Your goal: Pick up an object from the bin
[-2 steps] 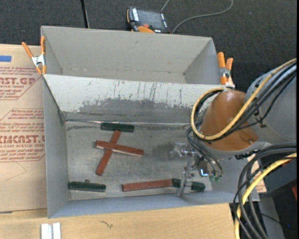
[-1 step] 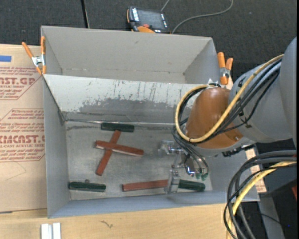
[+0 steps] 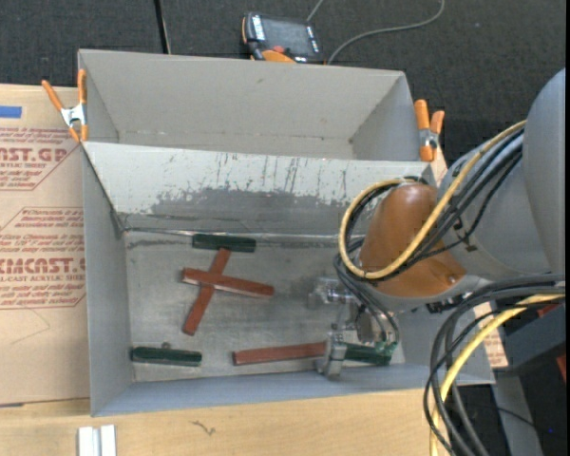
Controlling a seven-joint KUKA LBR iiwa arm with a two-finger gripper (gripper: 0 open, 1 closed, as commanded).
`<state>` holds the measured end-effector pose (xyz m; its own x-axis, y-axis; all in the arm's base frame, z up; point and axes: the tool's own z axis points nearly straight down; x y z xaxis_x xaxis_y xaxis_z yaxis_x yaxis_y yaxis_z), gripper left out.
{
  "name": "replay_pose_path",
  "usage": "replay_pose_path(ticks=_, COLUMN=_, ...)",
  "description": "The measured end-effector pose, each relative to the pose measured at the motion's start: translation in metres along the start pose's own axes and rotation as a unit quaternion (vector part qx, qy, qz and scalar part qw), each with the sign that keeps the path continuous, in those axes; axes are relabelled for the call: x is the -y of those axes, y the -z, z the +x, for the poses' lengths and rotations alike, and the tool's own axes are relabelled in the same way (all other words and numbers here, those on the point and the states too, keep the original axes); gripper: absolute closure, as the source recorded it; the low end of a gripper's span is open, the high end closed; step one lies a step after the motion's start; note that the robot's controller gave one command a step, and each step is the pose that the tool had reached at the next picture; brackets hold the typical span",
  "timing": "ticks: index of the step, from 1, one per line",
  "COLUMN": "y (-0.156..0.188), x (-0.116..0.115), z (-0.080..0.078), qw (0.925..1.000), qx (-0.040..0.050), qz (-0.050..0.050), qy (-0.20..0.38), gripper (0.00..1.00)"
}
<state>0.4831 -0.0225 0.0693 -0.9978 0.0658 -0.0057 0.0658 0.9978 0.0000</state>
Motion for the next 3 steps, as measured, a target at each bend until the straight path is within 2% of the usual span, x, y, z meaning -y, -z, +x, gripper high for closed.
replay_pose_path(ticks=1, y=0.0, x=-0.001, z=-0.002, qw=1.0, qx=0.0003, qz=0.0, qy=0.0, gripper=0.0)
replay_pose_path(ticks=2, y=0.0, x=0.0, z=0.0, qw=1.0, qx=-0.003, qz=0.0, qy=0.001, gripper=1.0)
replay_pose_path(ticks=3, y=0.079, x=-0.001, z=-0.002, qw=1.0, qx=0.001, qz=0.0, qy=0.001, gripper=1.0)
